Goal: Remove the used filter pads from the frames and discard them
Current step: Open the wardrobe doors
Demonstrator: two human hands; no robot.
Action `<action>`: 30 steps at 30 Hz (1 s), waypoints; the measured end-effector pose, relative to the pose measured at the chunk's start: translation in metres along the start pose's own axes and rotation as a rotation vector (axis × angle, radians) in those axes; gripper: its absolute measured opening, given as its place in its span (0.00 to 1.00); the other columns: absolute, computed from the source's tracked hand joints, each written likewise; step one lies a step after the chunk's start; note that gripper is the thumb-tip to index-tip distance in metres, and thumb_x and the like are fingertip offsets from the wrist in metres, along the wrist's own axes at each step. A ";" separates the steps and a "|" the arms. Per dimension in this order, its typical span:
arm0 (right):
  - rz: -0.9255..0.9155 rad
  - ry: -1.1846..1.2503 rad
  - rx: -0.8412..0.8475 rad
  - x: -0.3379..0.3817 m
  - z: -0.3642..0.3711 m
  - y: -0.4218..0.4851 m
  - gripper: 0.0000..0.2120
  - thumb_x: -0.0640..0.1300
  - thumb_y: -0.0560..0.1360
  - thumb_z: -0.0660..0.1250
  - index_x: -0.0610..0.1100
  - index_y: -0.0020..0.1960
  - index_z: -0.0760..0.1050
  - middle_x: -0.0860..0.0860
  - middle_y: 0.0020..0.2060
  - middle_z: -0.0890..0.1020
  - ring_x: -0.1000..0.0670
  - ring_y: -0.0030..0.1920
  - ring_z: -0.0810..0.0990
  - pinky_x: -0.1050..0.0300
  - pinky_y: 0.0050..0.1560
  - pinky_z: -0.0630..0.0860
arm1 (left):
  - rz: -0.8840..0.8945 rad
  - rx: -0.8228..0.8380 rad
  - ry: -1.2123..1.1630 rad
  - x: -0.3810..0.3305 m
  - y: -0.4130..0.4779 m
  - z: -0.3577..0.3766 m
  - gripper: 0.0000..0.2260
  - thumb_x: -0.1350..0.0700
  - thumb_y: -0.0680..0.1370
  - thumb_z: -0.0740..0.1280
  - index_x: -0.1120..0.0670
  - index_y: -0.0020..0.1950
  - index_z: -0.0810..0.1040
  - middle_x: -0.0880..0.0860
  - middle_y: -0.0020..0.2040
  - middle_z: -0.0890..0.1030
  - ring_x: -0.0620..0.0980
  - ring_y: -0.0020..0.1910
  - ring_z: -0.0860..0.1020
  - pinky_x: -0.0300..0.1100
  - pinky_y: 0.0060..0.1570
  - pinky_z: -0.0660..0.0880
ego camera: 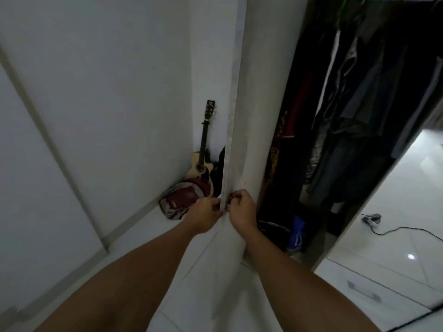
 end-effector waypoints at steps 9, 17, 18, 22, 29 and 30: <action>-0.013 -0.006 0.354 0.024 0.061 0.021 0.21 0.38 0.80 0.53 0.44 0.72 0.69 0.46 0.68 0.75 0.44 0.65 0.75 0.48 0.68 0.71 | -0.237 -0.215 -0.019 0.060 0.020 -0.024 0.19 0.45 0.81 0.57 0.57 0.49 0.82 0.57 0.43 0.84 0.58 0.42 0.82 0.53 0.43 0.79; 0.000 0.011 0.465 0.019 0.057 0.025 0.28 0.32 0.79 0.53 0.45 0.78 0.60 0.48 0.74 0.68 0.48 0.72 0.68 0.55 0.72 0.65 | -0.422 -0.254 -0.055 0.089 0.026 -0.018 0.31 0.27 0.74 0.49 0.51 0.33 0.76 0.55 0.34 0.82 0.57 0.36 0.81 0.52 0.42 0.80; 0.009 0.016 0.433 0.014 0.049 0.025 0.27 0.33 0.80 0.53 0.46 0.77 0.60 0.48 0.73 0.69 0.48 0.71 0.69 0.54 0.72 0.66 | -0.468 -0.257 -0.075 0.085 0.019 -0.017 0.33 0.25 0.73 0.50 0.52 0.32 0.76 0.56 0.35 0.82 0.58 0.35 0.81 0.51 0.41 0.80; 0.034 -0.020 0.265 -0.008 -0.002 0.023 0.24 0.36 0.81 0.53 0.46 0.77 0.60 0.47 0.74 0.67 0.48 0.70 0.69 0.60 0.66 0.67 | -0.712 -0.055 -0.530 0.037 0.001 0.014 0.35 0.31 0.79 0.50 0.61 0.46 0.79 0.59 0.45 0.84 0.56 0.37 0.80 0.45 0.34 0.75; 0.086 -0.089 -0.043 -0.042 -0.139 0.026 0.23 0.40 0.83 0.54 0.43 0.78 0.57 0.44 0.74 0.66 0.47 0.60 0.75 0.55 0.58 0.72 | -0.528 0.220 -0.513 -0.064 0.046 0.063 0.27 0.36 0.79 0.58 0.59 0.59 0.77 0.55 0.52 0.82 0.56 0.43 0.81 0.44 0.41 0.73; 0.090 -0.104 -0.089 -0.046 -0.161 0.028 0.23 0.39 0.83 0.54 0.42 0.78 0.58 0.44 0.74 0.66 0.46 0.60 0.75 0.54 0.58 0.71 | -0.472 0.232 -0.512 -0.084 0.056 0.067 0.27 0.36 0.79 0.60 0.59 0.58 0.77 0.54 0.51 0.82 0.55 0.42 0.81 0.43 0.39 0.73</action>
Point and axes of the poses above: each hand's wrist, its own y-axis towards the middle knuckle, its own z-axis out of the palm, x = y × z, the point moved 4 cm from there along y, towards the middle knuckle
